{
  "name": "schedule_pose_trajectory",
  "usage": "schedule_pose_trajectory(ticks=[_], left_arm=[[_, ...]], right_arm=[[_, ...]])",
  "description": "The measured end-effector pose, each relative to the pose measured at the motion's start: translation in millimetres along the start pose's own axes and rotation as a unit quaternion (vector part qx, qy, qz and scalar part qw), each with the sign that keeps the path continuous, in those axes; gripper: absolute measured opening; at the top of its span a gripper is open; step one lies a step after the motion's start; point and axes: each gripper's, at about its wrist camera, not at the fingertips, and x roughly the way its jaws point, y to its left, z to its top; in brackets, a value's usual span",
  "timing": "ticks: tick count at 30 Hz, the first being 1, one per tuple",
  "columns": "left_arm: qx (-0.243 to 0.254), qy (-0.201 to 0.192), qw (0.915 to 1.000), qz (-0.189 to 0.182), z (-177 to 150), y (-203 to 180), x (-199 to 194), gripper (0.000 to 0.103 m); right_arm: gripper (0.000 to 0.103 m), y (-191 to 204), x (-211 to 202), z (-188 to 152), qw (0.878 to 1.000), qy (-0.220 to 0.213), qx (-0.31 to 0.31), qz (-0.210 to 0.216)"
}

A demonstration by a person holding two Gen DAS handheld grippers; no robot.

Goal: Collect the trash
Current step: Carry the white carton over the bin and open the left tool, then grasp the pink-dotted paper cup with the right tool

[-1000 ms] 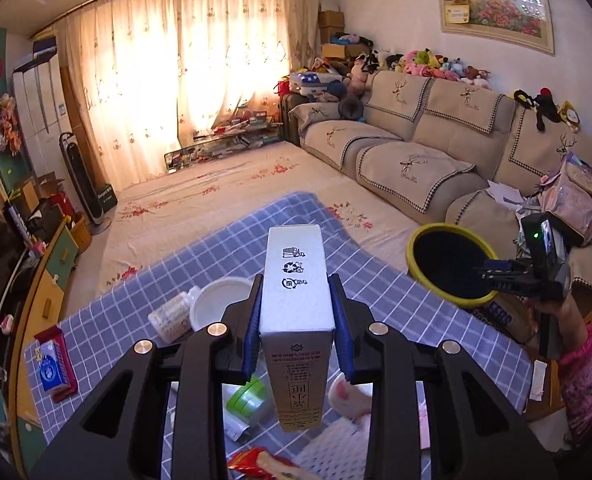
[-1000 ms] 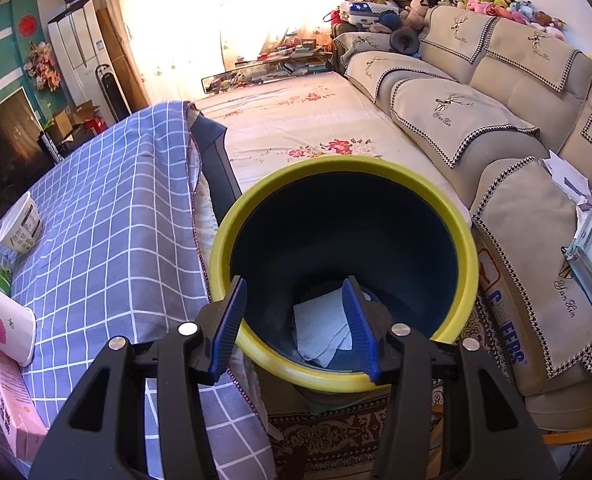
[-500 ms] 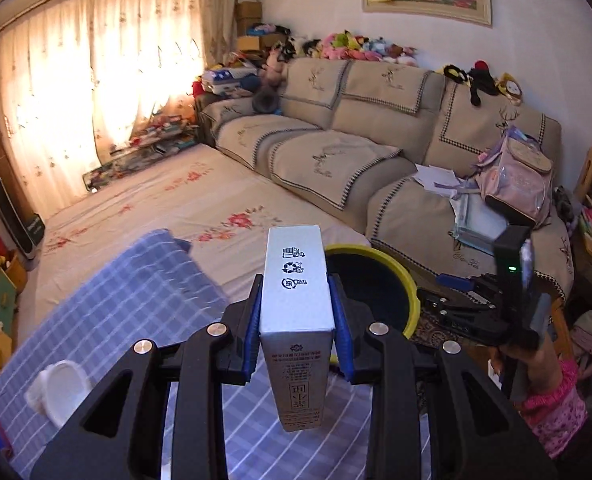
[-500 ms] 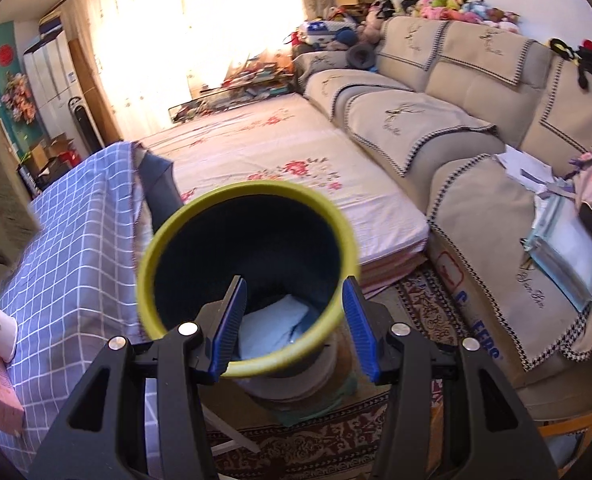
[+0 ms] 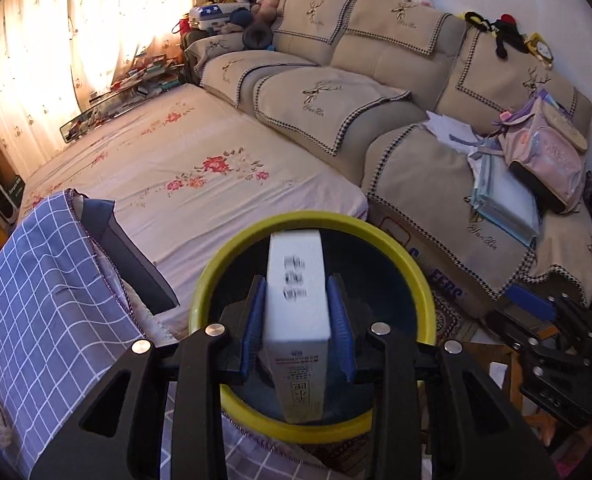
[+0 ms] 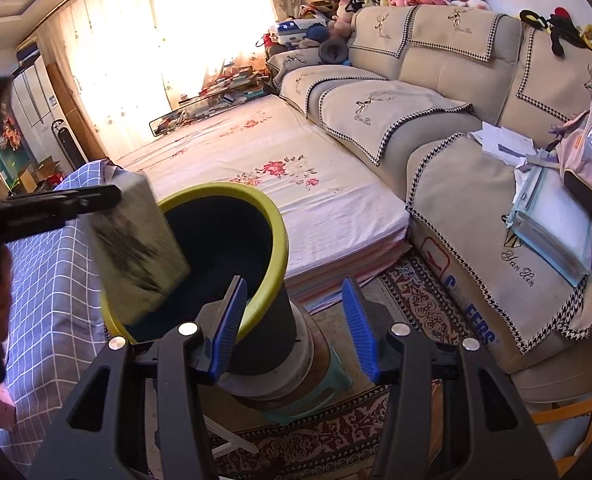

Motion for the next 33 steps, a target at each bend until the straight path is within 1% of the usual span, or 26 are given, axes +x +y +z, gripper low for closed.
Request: schedule_pose_trajectory(ticks=[1,2,5,8,10,12,14,15,19,21,22,24,27,29,31,33], left_arm=[[0.000,0.001,1.0000,0.002,-0.3,-0.1,2.1,0.051],[0.000,-0.002,1.0000,0.004,-0.7,-0.9,3.1,0.058],[0.001,-0.010,0.9999,0.009,-3.3,-1.8,-7.3,0.058],[-0.009,-0.028,0.9996,0.003,-7.6,6.1,-38.1,0.059],[-0.011,-0.052,0.9986,0.007,-12.8,10.6,-67.2,0.061],[-0.014,-0.084,0.9962,0.016,-22.5,18.0,-101.0,0.066],[-0.017,-0.108,0.9938,0.025,-32.8,25.8,-129.0,0.070],[-0.020,-0.121,0.9919,0.033,-39.2,31.7,-144.6,0.071],[-0.050,-0.165,0.9827,0.067,-74.9,68.3,-205.4,0.081],[-0.074,-0.185,0.9763,0.086,-97.0,92.6,-234.1,0.085],[-0.089,-0.196,0.9716,0.098,-111.5,107.7,-251.8,0.087],[-0.115,-0.211,0.9630,0.121,-136.1,135.2,-278.1,0.089],[-0.153,-0.229,0.9446,0.178,-178.1,179.9,-317.6,0.092],[-0.166,-0.235,0.9328,0.217,-201.0,203.7,-333.4,0.093],[-0.181,-0.231,0.9201,0.260,-225.0,228.6,-343.0,0.095],[-0.203,-0.223,0.9088,0.288,-250.4,257.1,-347.4,0.095]], right_arm=[[0.048,-0.6,0.5,-0.5,1.000,0.001,0.000,0.001],[0.048,-0.4,0.9,-0.8,1.000,0.001,0.001,0.003],[0.048,2.2,1.6,-1.2,1.000,0.002,0.000,0.007],[0.048,8.9,2.3,-2.3,1.000,0.004,-0.004,0.014],[0.049,14.8,2.7,-4.1,1.000,0.006,-0.009,0.019],[0.049,23.5,2.7,-5.3,1.000,0.008,-0.016,0.026],[0.050,33.3,2.2,-7.1,0.999,0.010,-0.024,0.032],[0.050,40.1,0.8,-7.9,0.999,0.011,-0.028,0.034],[0.051,66.9,-4.0,-11.0,0.998,0.013,-0.050,0.048],[0.052,84.7,-6.9,-13.5,0.996,0.014,-0.067,0.055],[0.052,95.1,-8.1,-15.1,0.995,0.017,-0.076,0.060],[0.053,115.7,-11.1,-18.5,0.993,0.020,-0.095,0.071],[0.053,152.6,-15.2,-24.0,0.988,0.025,-0.124,0.094],[0.054,180.2,-18.1,-28.0,0.982,0.030,-0.143,0.116],[0.055,207.3,-22.6,-32.5,0.976,0.035,-0.162,0.138],[0.058,232.5,-30.3,-36.7,0.970,0.034,-0.180,0.160]])
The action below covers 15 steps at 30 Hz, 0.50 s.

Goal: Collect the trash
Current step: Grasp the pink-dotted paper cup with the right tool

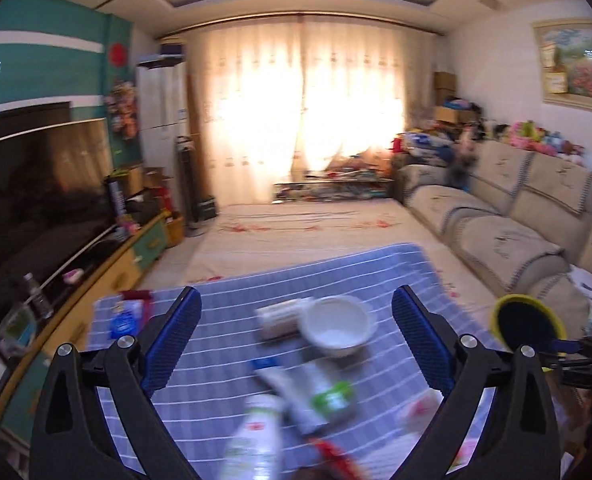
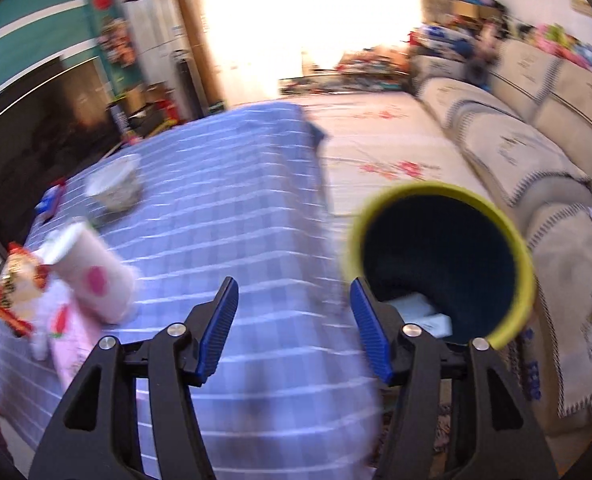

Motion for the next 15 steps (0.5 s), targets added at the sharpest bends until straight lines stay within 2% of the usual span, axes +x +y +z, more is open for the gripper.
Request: schedule_pose_trajectory(ticks=[3,6,11,13,15], left_arm=[[-0.019,0.007,0.9990,0.039,-18.9,43.8,11.6,0.095],[-0.054,0.019,0.9968,0.055,-40.1,80.2,25.5,0.095],[-0.104,0.017,0.9929,0.055,-63.4,106.9,41.0,0.095],[-0.115,0.031,0.9908,0.063,-66.9,114.1,47.4,0.095],[-0.131,0.025,0.9888,0.068,-69.6,124.2,45.6,0.097]], right_arm=[[0.062,37.3,-5.0,7.8,0.999,-0.007,-0.028,0.036],[0.067,69.2,-12.6,14.1,0.996,-0.017,-0.053,0.064],[0.076,110.7,-17.3,19.3,0.992,-0.025,-0.080,0.098],[0.080,125.3,-9.6,23.6,0.990,-0.021,-0.091,0.103],[0.083,137.8,-1.2,24.4,0.989,-0.016,-0.101,0.105]])
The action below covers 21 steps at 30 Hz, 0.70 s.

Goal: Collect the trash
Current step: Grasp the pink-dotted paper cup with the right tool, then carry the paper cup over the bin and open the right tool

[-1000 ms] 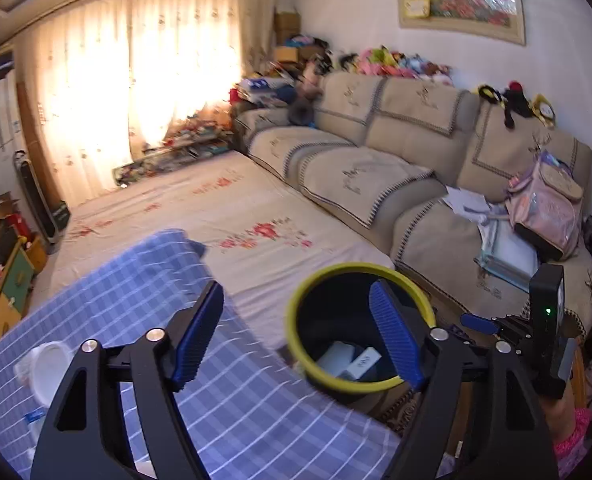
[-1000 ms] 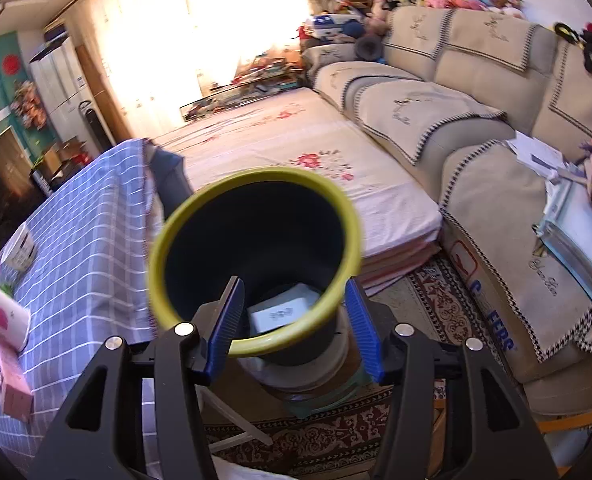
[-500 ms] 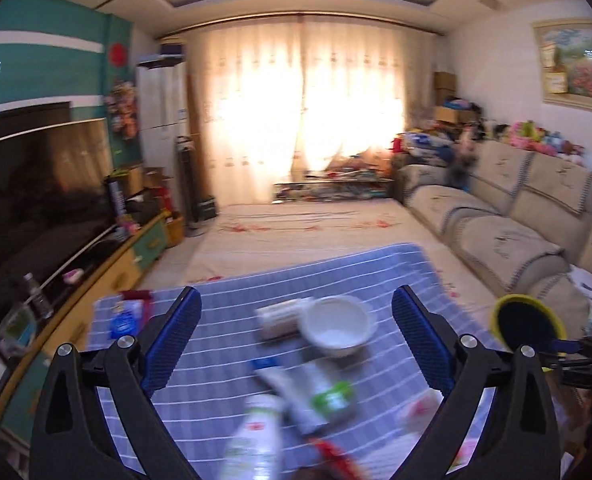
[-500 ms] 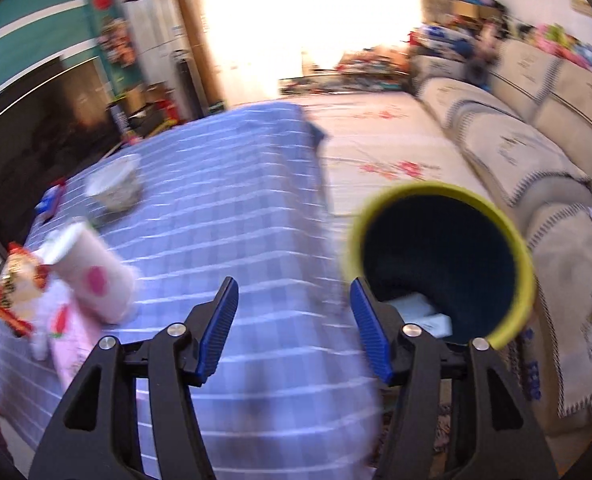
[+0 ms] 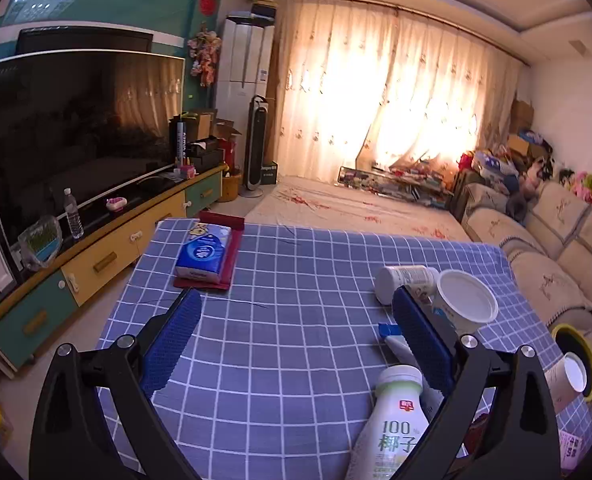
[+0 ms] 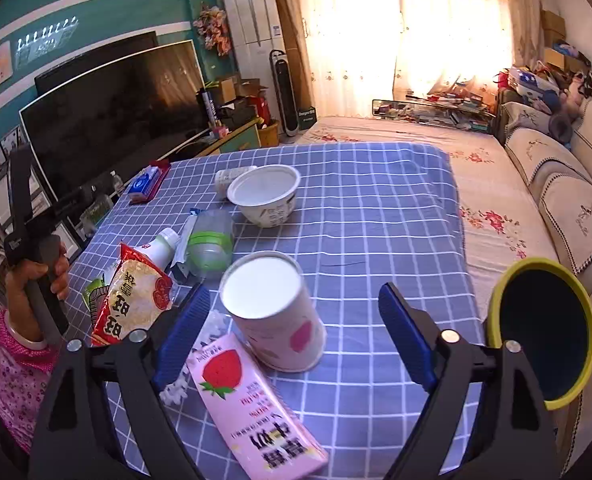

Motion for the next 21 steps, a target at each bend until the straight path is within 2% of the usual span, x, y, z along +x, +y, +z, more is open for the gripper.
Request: schedule_pose_trajectory(ticks=[5,11,12,15,21], left_arm=[[-0.026,-0.002,0.9996,0.011,-3.8,8.9,2.8,0.098],[-0.016,0.004,0.9997,0.018,-10.4,4.8,8.4,0.098],[-0.012,0.003,0.9997,0.019,-11.7,3.5,8.9,0.098],[-0.003,0.004,0.9998,0.019,-13.2,-0.1,10.6,0.098],[0.005,0.008,0.9997,0.020,-16.9,-6.0,14.3,0.098]], right_arm=[[0.083,13.5,26.6,-0.4,1.000,0.023,-0.012,-0.010],[0.083,14.9,48.0,-3.8,0.999,0.044,-0.014,-0.021],[0.081,14.9,49.6,-3.9,0.999,0.046,-0.014,-0.021],[0.057,13.6,55.4,-4.8,0.998,0.058,-0.013,-0.022],[0.055,10.9,48.1,-3.2,0.999,0.043,-0.004,-0.015]])
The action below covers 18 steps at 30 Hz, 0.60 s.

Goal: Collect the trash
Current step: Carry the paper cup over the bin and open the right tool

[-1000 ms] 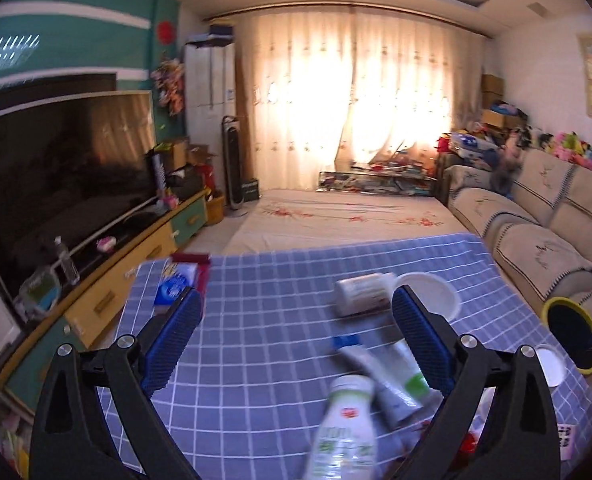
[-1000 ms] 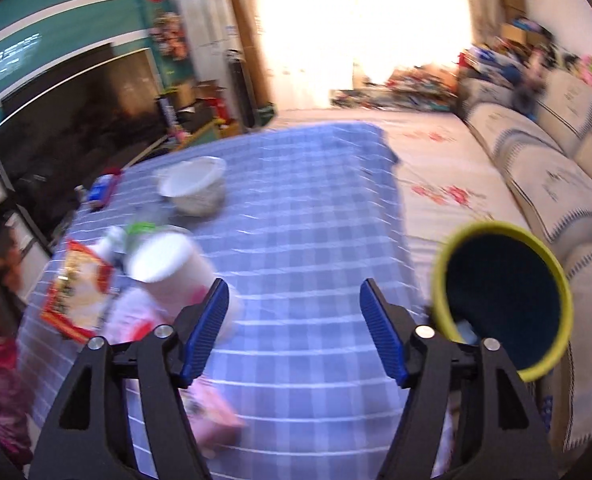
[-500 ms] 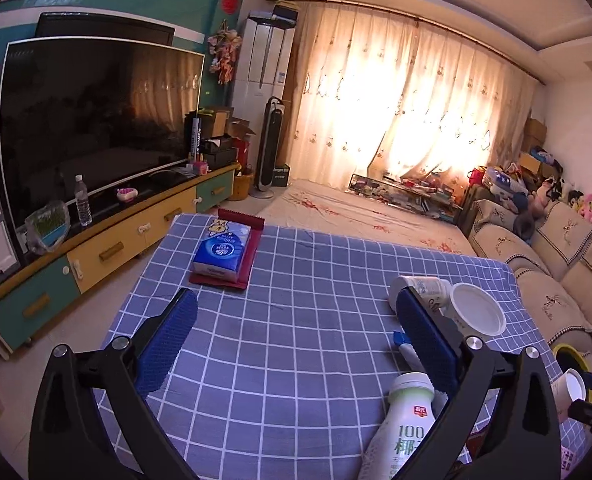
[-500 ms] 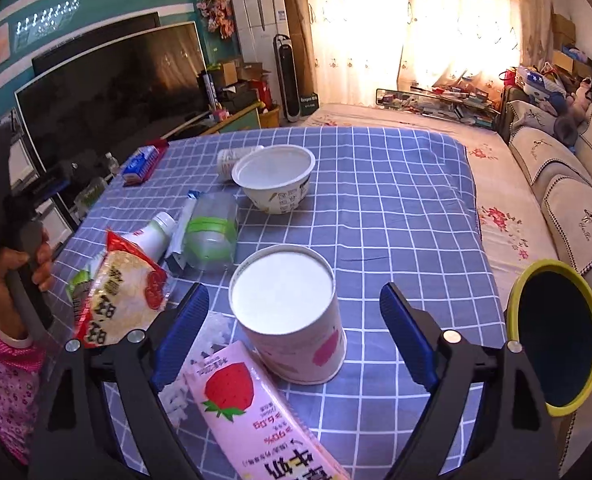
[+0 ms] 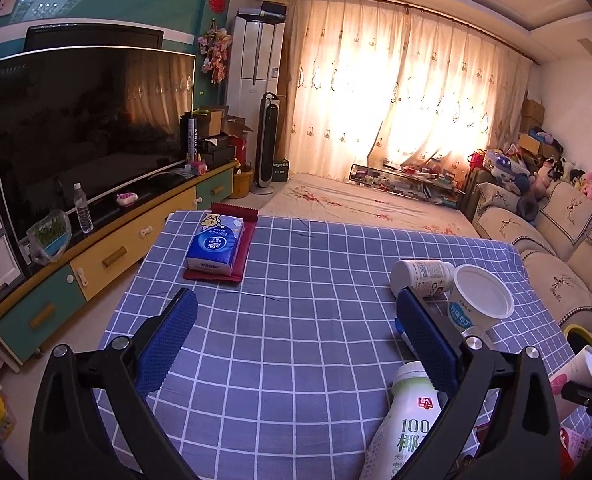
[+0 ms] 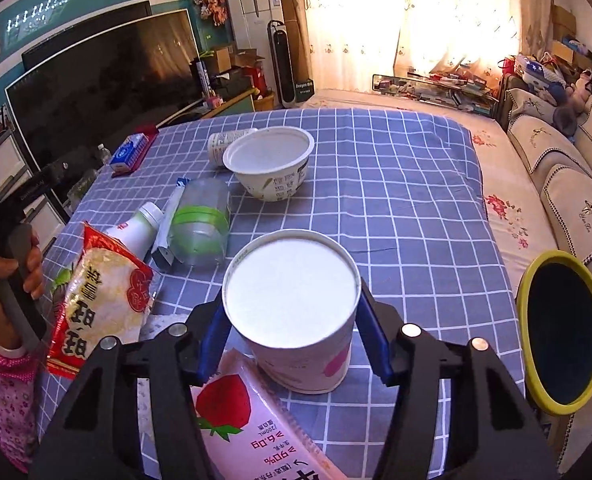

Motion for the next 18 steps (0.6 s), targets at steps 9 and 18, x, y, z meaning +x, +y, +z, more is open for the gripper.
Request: schedule_pose_trajectory(ticks=[9,18], left_arm=[[-0.002,0.000,1.0000,-0.004,-1.1,-2.8,-1.5,0.098],[-0.004,-0.010,0.9999,-0.004,-0.9,-1.8,-6.3,0.098]], right_arm=[[0.055,-27.9,-27.8,11.5,0.998,-0.036,0.023,-0.036],[0.055,-127.9,-49.7,0.7,0.978,-0.060,0.111,-0.165]])
